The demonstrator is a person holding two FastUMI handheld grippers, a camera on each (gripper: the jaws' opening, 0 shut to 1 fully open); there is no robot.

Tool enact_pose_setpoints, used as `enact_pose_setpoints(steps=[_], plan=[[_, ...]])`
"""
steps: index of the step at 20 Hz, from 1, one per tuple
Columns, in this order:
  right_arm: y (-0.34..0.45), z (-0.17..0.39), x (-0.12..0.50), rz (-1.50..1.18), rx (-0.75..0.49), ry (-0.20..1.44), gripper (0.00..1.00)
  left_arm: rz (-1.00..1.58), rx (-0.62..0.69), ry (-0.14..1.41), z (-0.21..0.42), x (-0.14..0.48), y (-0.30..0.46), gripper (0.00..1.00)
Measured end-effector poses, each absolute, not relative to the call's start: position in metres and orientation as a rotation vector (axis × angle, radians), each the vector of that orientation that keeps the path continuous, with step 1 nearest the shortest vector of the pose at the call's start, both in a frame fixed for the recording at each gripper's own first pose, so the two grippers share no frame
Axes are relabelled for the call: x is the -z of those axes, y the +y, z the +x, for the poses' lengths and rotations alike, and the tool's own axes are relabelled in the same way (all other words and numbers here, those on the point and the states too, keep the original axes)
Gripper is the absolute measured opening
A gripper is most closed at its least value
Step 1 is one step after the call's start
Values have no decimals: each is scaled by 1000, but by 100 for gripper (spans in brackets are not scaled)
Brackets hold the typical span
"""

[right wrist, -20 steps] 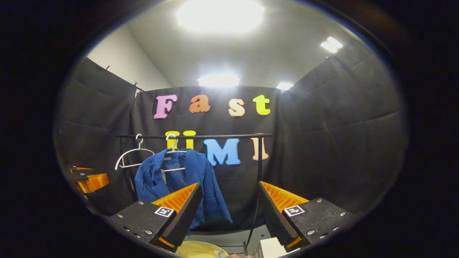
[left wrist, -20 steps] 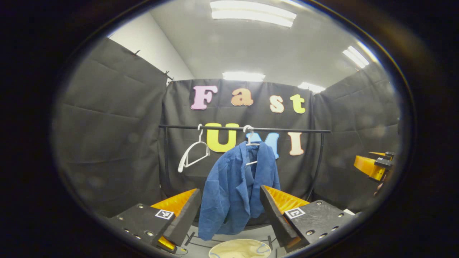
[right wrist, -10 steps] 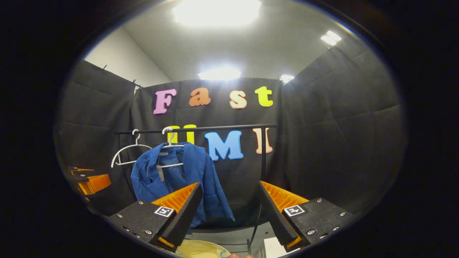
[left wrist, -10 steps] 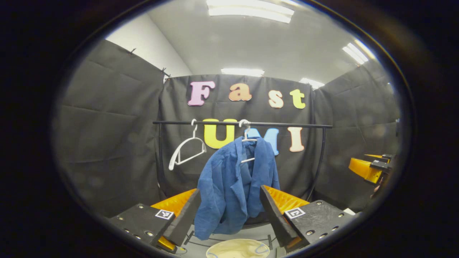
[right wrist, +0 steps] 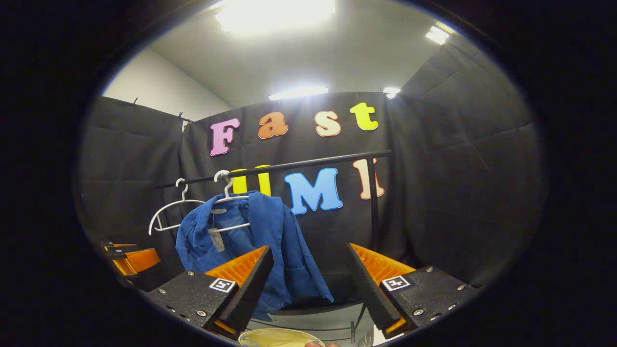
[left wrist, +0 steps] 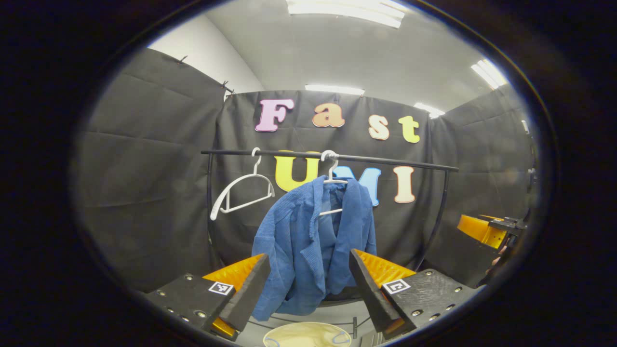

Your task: Grasp the clothes on the hanger with both hands and then place them into the laundry hamper below.

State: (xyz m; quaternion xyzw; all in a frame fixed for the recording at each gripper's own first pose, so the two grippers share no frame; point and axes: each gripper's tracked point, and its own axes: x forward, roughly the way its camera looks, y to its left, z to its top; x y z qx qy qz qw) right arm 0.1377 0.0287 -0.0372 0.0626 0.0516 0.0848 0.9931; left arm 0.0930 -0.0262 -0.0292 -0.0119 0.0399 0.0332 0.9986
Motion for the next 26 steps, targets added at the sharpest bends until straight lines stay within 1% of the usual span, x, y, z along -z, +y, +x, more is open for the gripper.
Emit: enact_pose_setpoints(steps=[2, 3, 6, 10, 16, 17, 19, 20, 21, 22, 26], plan=[[42, 158, 39, 135, -214, 109, 92, -25, -81, 79, 106, 27, -28, 95], [50, 166, 41, 136, -238, 117, 94, -23, -90, 78, 114, 26, -26, 95], [73, 198, 49, 143, -298, 137, 95, -8, -114, 82, 142, 28, -26, 95], [109, 248, 73, 160, -366, 195, 95, -36, -161, 112, 186, 49, -20, 95], [142, 323, 112, 148, -421, 246, 95, -78, -229, 132, 251, 72, -14, 95], [146, 333, 118, 156, -431, 256, 94, -75, -249, 132, 261, 76, -10, 96], [154, 350, 132, 174, -454, 289, 95, -79, -319, 130, 271, 81, 0, 95], [158, 356, 137, 180, -465, 301, 95, -84, -327, 128, 276, 83, -1, 95], [163, 363, 143, 192, -483, 312, 91, -81, -329, 129, 285, 85, -2, 95], [168, 368, 146, 200, -495, 324, 95, -70, -339, 133, 290, 87, 1, 96], [181, 383, 160, 229, -537, 369, 95, -56, -392, 134, 305, 92, 6, 95]])
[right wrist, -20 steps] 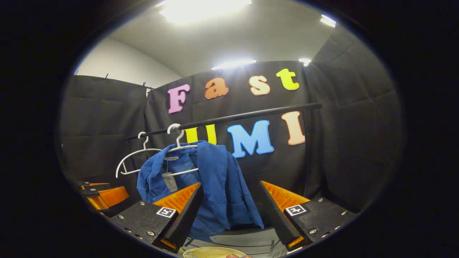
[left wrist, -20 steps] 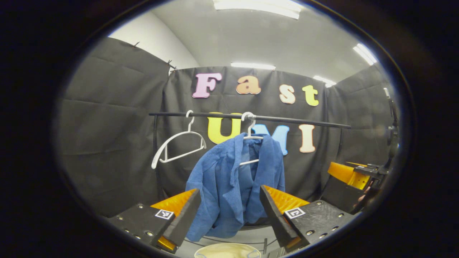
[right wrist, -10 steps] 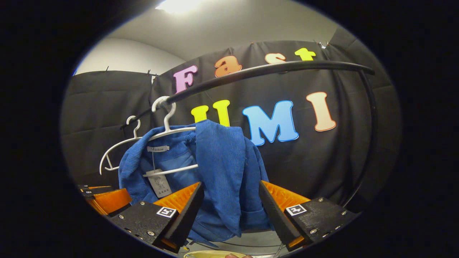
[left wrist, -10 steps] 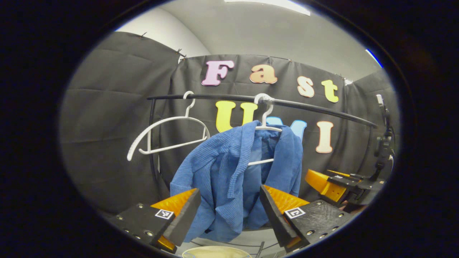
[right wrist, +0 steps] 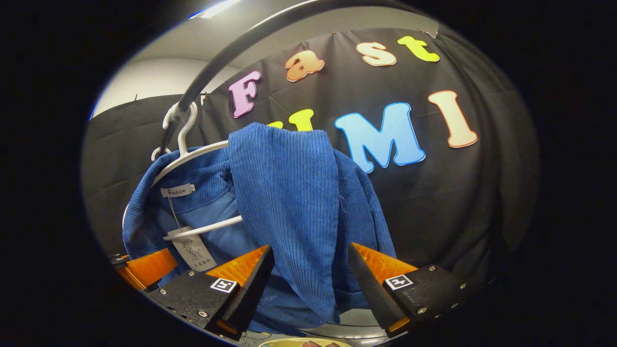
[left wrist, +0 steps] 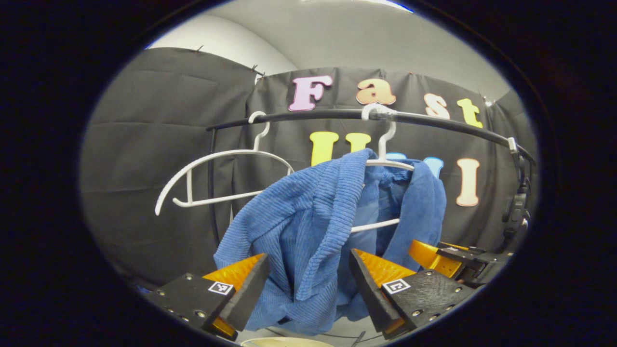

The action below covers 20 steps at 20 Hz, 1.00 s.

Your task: Grasp the clothes on the hanger with both hands and then place them into the laundry hamper below.

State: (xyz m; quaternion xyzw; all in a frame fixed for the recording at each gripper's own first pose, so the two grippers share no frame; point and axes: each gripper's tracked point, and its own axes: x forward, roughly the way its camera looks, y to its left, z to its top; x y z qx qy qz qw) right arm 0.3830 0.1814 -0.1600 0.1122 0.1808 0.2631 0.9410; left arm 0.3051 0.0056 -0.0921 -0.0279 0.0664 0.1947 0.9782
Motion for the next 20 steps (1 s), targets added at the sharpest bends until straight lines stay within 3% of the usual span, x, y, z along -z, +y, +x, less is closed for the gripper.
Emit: enact_pose_setpoints(steps=[9, 11, 12, 13, 15, 18, 20], plan=[[202, 406, 175, 210, -552, 370, 95, -86, -491, 122, 322, 104, 27, 95], [203, 411, 171, 198, -549, 340, 94, -117, -480, 120, 327, 107, 28, 85], [205, 411, 169, 186, -556, 328, 87, -126, -458, 127, 329, 110, 26, 80], [205, 412, 170, 171, -556, 322, 83, -120, -469, 132, 325, 109, 29, 68], [207, 408, 169, 172, -563, 327, 60, -119, -479, 129, 321, 111, 35, 44], [199, 412, 166, 221, -551, 334, 10, -139, -457, 126, 316, 108, 35, 7], [198, 415, 163, 225, -569, 324, 1, -172, -428, 125, 311, 108, 36, 6]])
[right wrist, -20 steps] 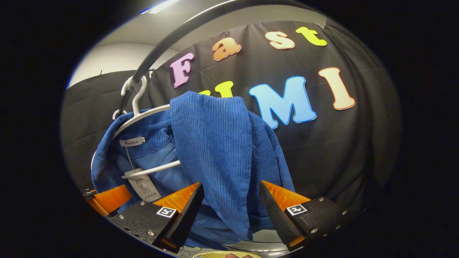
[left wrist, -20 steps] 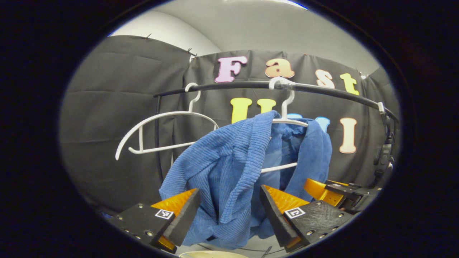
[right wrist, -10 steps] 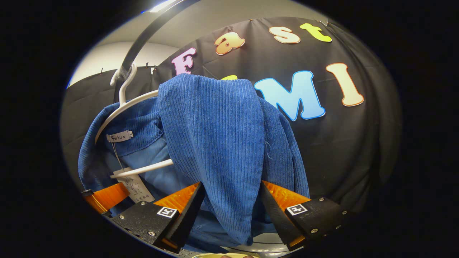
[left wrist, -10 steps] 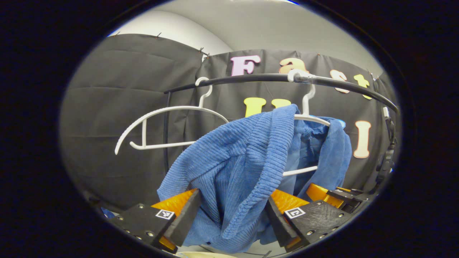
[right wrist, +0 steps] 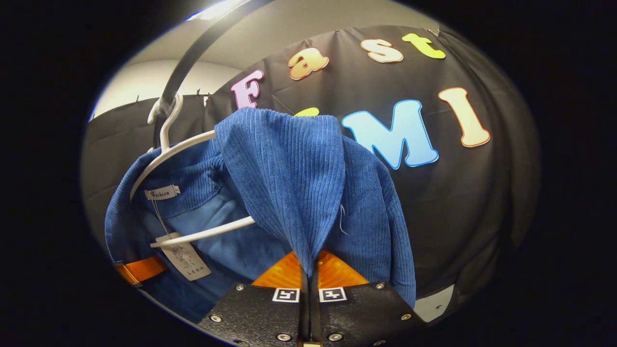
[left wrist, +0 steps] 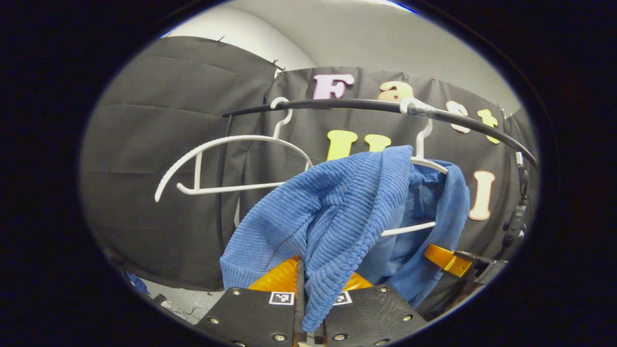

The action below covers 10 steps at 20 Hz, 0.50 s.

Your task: Grasp the clothes on the hanger with both hands and then place them into the laundry hamper below.

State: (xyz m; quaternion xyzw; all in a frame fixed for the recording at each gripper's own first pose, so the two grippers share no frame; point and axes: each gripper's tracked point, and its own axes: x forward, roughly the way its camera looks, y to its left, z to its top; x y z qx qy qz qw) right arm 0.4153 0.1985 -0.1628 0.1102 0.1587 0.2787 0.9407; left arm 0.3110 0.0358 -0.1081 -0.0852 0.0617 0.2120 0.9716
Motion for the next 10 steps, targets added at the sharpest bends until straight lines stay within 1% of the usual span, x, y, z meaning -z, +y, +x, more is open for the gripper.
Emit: enact_pose_setpoints(steps=[3, 5, 6, 8, 10], plan=[[184, 425, 160, 207, -542, 296, 0, -201, -403, 115, 302, 101, 34, 3], [175, 430, 155, 194, -508, 271, 2, -206, -399, 112, 298, 94, 36, 3], [169, 433, 154, 177, -490, 258, 0, -218, -400, 115, 295, 92, 37, 3], [158, 437, 150, 161, -454, 241, 0, -234, -398, 111, 290, 86, 37, 3], [146, 444, 142, 174, -407, 213, 0, -224, -367, 124, 285, 82, 34, 3]])
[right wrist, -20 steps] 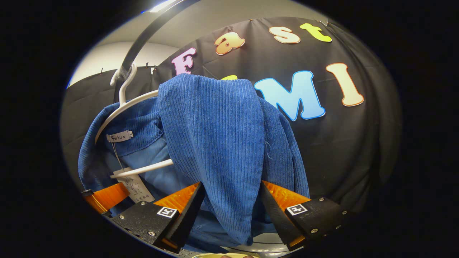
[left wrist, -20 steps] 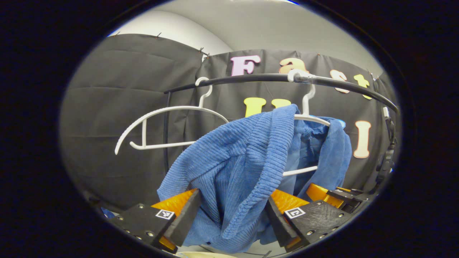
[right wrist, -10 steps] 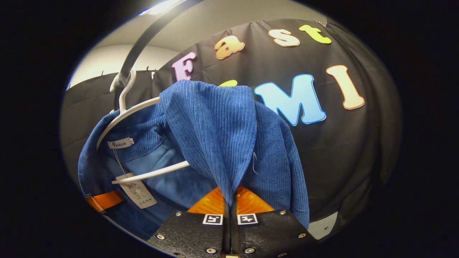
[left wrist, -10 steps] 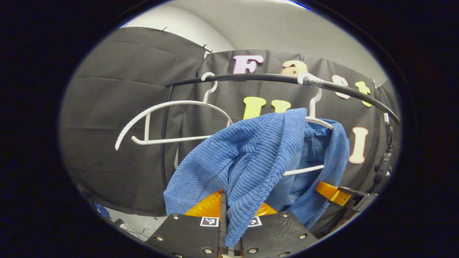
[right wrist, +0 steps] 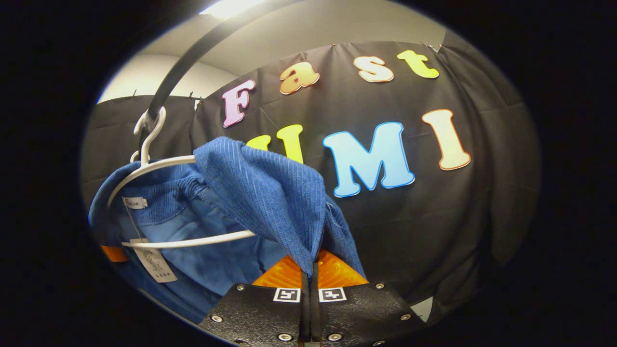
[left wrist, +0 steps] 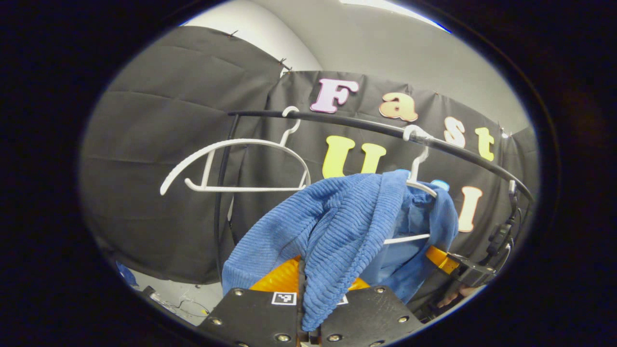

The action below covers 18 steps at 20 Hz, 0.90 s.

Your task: Grasp the clothes on the hanger with both hands and then place them into the laundry hamper below.

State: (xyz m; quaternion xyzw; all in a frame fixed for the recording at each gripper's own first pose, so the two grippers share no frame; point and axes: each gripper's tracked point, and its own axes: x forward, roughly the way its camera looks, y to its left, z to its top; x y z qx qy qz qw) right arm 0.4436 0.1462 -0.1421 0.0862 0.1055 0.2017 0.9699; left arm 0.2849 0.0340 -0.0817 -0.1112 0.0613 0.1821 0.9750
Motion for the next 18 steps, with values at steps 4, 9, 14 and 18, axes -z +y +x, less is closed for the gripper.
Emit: enact_pose_setpoints(steps=[4, 9, 14, 18], plan=[[127, 460, 126, 173, -326, 155, 0, -173, -252, 158, 274, 66, 25, 3], [119, 476, 109, 190, -264, 89, 0, -146, -258, 127, 254, 34, 58, 3], [111, 486, 94, 193, -206, -1, 0, -25, -305, 110, 260, 14, 102, 3], [118, 497, 91, 212, -208, -12, 0, 40, -304, 79, 273, -9, 136, 3]])
